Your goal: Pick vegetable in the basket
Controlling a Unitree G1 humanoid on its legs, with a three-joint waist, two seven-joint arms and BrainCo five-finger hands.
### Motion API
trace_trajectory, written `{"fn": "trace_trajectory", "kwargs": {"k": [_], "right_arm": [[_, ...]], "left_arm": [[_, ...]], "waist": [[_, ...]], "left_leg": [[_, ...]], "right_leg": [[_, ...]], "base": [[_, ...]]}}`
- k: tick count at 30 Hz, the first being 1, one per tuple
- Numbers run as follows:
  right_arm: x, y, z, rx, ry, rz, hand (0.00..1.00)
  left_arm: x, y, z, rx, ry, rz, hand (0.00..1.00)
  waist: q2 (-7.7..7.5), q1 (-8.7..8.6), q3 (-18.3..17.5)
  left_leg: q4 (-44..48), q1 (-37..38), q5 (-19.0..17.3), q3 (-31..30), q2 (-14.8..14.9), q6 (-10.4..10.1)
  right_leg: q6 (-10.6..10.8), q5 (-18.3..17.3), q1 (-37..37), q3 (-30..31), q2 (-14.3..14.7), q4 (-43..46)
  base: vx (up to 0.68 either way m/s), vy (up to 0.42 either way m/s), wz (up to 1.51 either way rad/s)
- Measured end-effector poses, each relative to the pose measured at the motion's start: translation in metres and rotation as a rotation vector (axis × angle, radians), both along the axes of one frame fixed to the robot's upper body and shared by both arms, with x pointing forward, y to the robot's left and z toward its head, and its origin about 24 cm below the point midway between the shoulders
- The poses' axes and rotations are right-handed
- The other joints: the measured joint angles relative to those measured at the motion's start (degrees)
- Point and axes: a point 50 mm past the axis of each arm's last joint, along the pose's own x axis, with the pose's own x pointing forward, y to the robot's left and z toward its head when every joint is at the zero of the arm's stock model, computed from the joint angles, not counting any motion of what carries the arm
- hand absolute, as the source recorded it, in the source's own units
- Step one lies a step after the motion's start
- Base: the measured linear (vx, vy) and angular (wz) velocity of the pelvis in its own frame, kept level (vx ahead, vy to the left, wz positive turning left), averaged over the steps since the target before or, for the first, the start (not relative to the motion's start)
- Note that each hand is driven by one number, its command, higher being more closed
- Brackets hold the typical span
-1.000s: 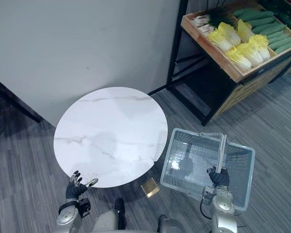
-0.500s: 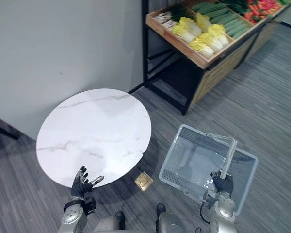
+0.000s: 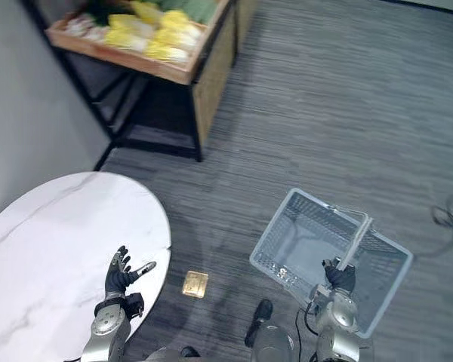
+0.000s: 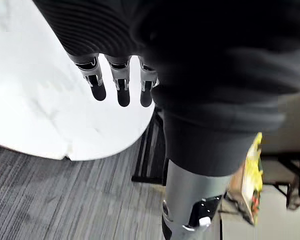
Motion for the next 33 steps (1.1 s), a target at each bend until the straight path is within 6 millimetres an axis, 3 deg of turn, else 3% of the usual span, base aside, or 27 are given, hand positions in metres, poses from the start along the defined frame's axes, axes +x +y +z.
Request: {"fn": "trace_trajectory", "kwargs": {"k": [2, 3, 4, 5, 6, 7, 8, 9, 10, 12, 14, 15, 16, 17, 19, 21, 23, 24, 26, 27, 28, 29, 30, 31, 32, 33], "right_arm": [[0.000, 0.002, -0.004, 0.003, 0.023, 0.033, 1.00], [-0.003, 0.006, -0.009, 0.003, 0.051, 0.066, 1.00], [-0.003, 0.007, -0.009, 0.003, 0.055, 0.070, 1.00], [-0.003, 0.011, -0.011, -0.012, 0.071, 0.109, 1.00], [-0.002, 0.013, -0.011, -0.016, 0.076, 0.124, 1.00], [0.001, 0.017, -0.010, -0.028, 0.077, 0.153, 1.00], [0.003, 0.018, -0.009, -0.032, 0.072, 0.162, 1.00], [0.010, 0.018, -0.004, -0.040, 0.051, 0.169, 1.00], [0.016, 0.018, 0.000, -0.045, 0.033, 0.175, 1.00], [0.020, 0.020, 0.002, -0.050, 0.024, 0.187, 1.00], [0.021, 0.020, 0.003, -0.062, 0.022, 0.203, 1.00], [0.022, 0.015, 0.005, -0.080, 0.022, 0.206, 1.00], [0.022, 0.015, 0.003, -0.079, 0.031, 0.206, 1.00], [0.023, 0.019, 0.002, -0.074, 0.033, 0.229, 1.00], [0.026, 0.023, 0.004, -0.073, 0.025, 0.257, 1.00], [0.027, 0.028, 0.000, -0.067, 0.037, 0.288, 1.00], [0.023, 0.035, -0.007, -0.040, 0.058, 0.308, 1.00], [0.022, 0.037, -0.008, -0.035, 0.065, 0.309, 1.00], [0.021, 0.036, -0.009, -0.041, 0.071, 0.310, 1.00], [0.022, 0.035, -0.008, -0.047, 0.069, 0.312, 1.00], [0.025, 0.035, -0.005, -0.056, 0.060, 0.316, 1.00], [0.026, 0.033, -0.003, -0.061, 0.051, 0.312, 1.00], [0.027, 0.032, -0.002, -0.065, 0.049, 0.311, 1.00], [0.026, 0.030, -0.002, -0.069, 0.052, 0.307, 1.00], [0.020, 0.029, -0.006, -0.066, 0.068, 0.301, 1.00], [0.017, 0.028, -0.008, -0.066, 0.077, 0.298, 1.00]], "left_arm": [[0.004, -0.002, -0.001, -0.010, -0.001, -0.001, 0.00], [0.004, -0.004, -0.001, -0.020, 0.000, 0.001, 0.00], [0.004, -0.005, -0.002, -0.022, 0.001, 0.002, 0.00], [0.002, -0.006, -0.005, -0.030, 0.014, 0.004, 0.00], [0.001, -0.006, -0.007, -0.032, 0.025, 0.006, 0.00], [-0.002, -0.006, -0.010, -0.038, 0.040, 0.010, 0.00], [-0.002, -0.007, -0.011, -0.041, 0.044, 0.007, 0.00], [-0.002, -0.007, -0.011, -0.046, 0.043, 0.010, 0.00], [-0.005, -0.006, -0.013, -0.045, 0.052, 0.015, 0.00], [-0.011, -0.003, -0.016, -0.042, 0.068, 0.026, 0.00], [-0.025, 0.001, -0.022, -0.047, 0.104, 0.057, 0.00], [-0.031, 0.004, -0.024, -0.050, 0.118, 0.082, 0.00], [-0.034, 0.007, -0.025, -0.046, 0.126, 0.097, 0.00], [-0.034, 0.014, -0.023, -0.037, 0.114, 0.122, 0.00], [-0.032, 0.018, -0.021, -0.038, 0.102, 0.143, 0.00], [-0.033, 0.015, -0.022, -0.047, 0.107, 0.146, 0.00], [-0.036, 0.016, -0.023, -0.038, 0.115, 0.151, 0.00], [-0.036, 0.017, -0.022, -0.032, 0.113, 0.150, 0.00], [-0.033, 0.018, -0.019, -0.012, 0.103, 0.130, 0.00], [-0.028, 0.017, -0.017, -0.013, 0.090, 0.123, 0.00], [-0.023, 0.016, -0.014, -0.016, 0.074, 0.117, 0.00], [-0.017, 0.015, -0.012, -0.017, 0.061, 0.112, 0.00], [-0.015, 0.014, -0.011, -0.018, 0.055, 0.110, 0.00], [-0.013, 0.013, -0.011, -0.021, 0.052, 0.107, 0.00], [-0.015, 0.014, -0.012, -0.018, 0.058, 0.111, 0.00], [-0.017, 0.016, -0.013, -0.011, 0.065, 0.110, 0.00]], "waist": [[0.66, -0.03, 0.0], [0.92, -0.03, 0.1], [1.13, -0.03, 0.2], [2.71, 0.04, 0.7], [3.02, 0.09, 0.7], [3.42, 0.97, 0.9], [2.89, 1.60, 1.2], [3.37, 2.72, 1.0], [2.55, 3.91, 1.5], [2.58, 5.16, 1.6], [2.86, 6.29, 1.6], [4.43, 6.50, 1.0], [4.87, 7.27, 0.9], [3.11, 7.71, 0.6], [1.33, 7.75, 0.5], [0.94, 7.80, 0.5], [0.83, 7.15, 0.6], [0.71, 6.68, 0.6], [0.40, 5.86, 0.4], [0.46, 5.77, 0.4], [0.69, 5.64, 0.3], [0.70, 5.14, 0.4], [0.73, 4.60, 0.4], [0.79, 4.02, 0.4], [-0.17, 3.99, 0.0], [-0.69, 3.95, -0.2]], "left_leg": [[4.2, 0.3, -0.1, -0.2, 2.1, -0.2], [12.3, -0.2, -0.1, -1.4, 5.6, -0.2], [14.5, -0.4, -0.1, -1.9, 6.5, -0.1], [25.6, -2.1, 1.9, -6.5, 11.3, 2.7], [30.0, -3.3, 4.1, -9.2, 12.5, 5.2], [37.7, -7.3, 7.6, -18.4, 11.9, 4.7], [39.6, -9.6, 5.6, -23.0, 10.0, 2.9], [40.5, -14.0, 1.0, -29.2, 5.9, -0.3], [37.4, -16.9, -1.6, -32.4, 2.5, -0.3], [30.1, -19.4, -2.3, -34.6, -0.5, -0.2], [17.0, -21.5, -0.5, -35.6, -3.4, -1.7], [7.2, -21.7, 5.9, -35.3, -3.2, -1.7], [7.1, -20.5, 9.1, -34.0, -2.9, 1.9], [7.6, -20.3, 7.4, -32.8, -4.5, 3.1], [8.6, -19.9, 4.7, -32.2, -7.0, 5.6], [6.9, -16.4, 2.5, -31.3, -9.2, 6.8], [3.3, -9.1, 1.5, -31.9, -11.5, 8.5], [3.0, -7.6, 1.1, -32.6, -12.0, 9.0], [-0.2, -2.6, 0.8, -35.8, -13.4, 9.3], [-1.0, -1.8, 0.7, -36.9, -13.3, 9.3], [-2.1, -1.1, 0.8, -39.4, -13.0, 9.3], [-2.3, -0.7, 0.7, -41.5, -12.6, 9.1], [-2.4, -0.3, 0.4, -42.5, -12.3, 8.7], [-2.3, 1.2, -0.7, -44.0, -11.5, 6.7], [-1.3, 3.6, -3.4, -44.7, -11.2, 3.9], [0.1, 4.4, -5.1, -45.6, -11.2, 3.3]], "right_leg": [[-0.1, -0.7, -0.8, 3.7, 2.3, 0.7], [-0.3, -1.8, 0.4, 5.8, 4.2, 0.6], [-0.5, -2.0, 0.9, 6.4, 4.7, 0.5], [-1.3, -3.5, 4.0, 8.2, 7.4, 0.2], [-1.4, -4.2, 4.9, 9.6, 8.7, 0.1], [-1.7, -4.8, 6.7, 12.3, 9.4, -0.9], [-1.7, -4.9, 7.2, 13.6, 9.5, -1.4], [-1.7, -4.9, 7.8, 16.3, 9.3, -2.4], [-1.8, -4.9, 9.1, 18.5, 9.1, -3.9], [-1.4, -5.1, 11.2, 20.5, 8.5, -5.2], [1.1, -6.6, 13.8, 22.2, 7.4, -5.8], [2.9, -7.7, 14.5, 22.4, 8.0, -5.7], [3.9, -8.3, 15.5, 23.6, 8.2, -5.8], [5.2, -8.9, 16.4, 24.3, 6.3, -6.1], [7.4, -10.0, 16.5, 24.8, 3.6, -4.7], [10.2, -11.6, 13.6, 25.3, 0.9, 6.2], [18.1, -9.0, 4.3, 27.7, -1.8, 32.8], [17.5, -9.3, 2.8, 27.7, -1.9, 37.6], [11.4, -13.9, -1.7, 24.4, -2.7, 41.6], [10.3, -14.9, -3.1, 23.1, -2.5, 39.8], [8.6, -16.0, -5.6, 21.2, -1.4, 33.6], [8.3, -15.6, -7.6, 22.3, 0.4, 24.8], [8.2, -14.6, -8.2, 23.4, 0.9, 20.4], [8.3, -10.4, -8.4, 25.5, 1.9, 11.4], [8.4, -2.1, -7.2, 27.5, 2.3, 1.5], [8.1, 0.9, -7.2, 28.7, 2.2, 1.0]], "base": [[0.20, -0.228, -1.23], [0.18, -0.190, -0.99], [0.24, -0.156, -1.13], [0.18, -0.054, -0.85], [0.28, -0.060, -1.18], [0.20, 0.000, -0.89], [0.25, 0.043, -1.09], [0.26, 0.076, -1.06], [0.31, 0.097, -1.08], [0.27, 0.119, -0.71], [0.29, 0.202, -0.56], [0.32, 0.254, -0.54], [0.39, 0.243, -0.37], [0.43, 0.236, -0.21], [0.42, 0.233, -0.01], [0.44, 0.301, -0.01], [0.41, 0.231, 0.21], [0.45, 0.117, 0.67], [0.47, 0.043, 0.67], [0.47, -0.024, 0.54], [0.47, -0.078, 0.75], [0.47, -0.104, 0.90], [0.47, -0.154, 1.07], [0.61, -0.250, 1.12], [0.64, -0.285, 1.07], [0.56, -0.288, 0.83]]}}
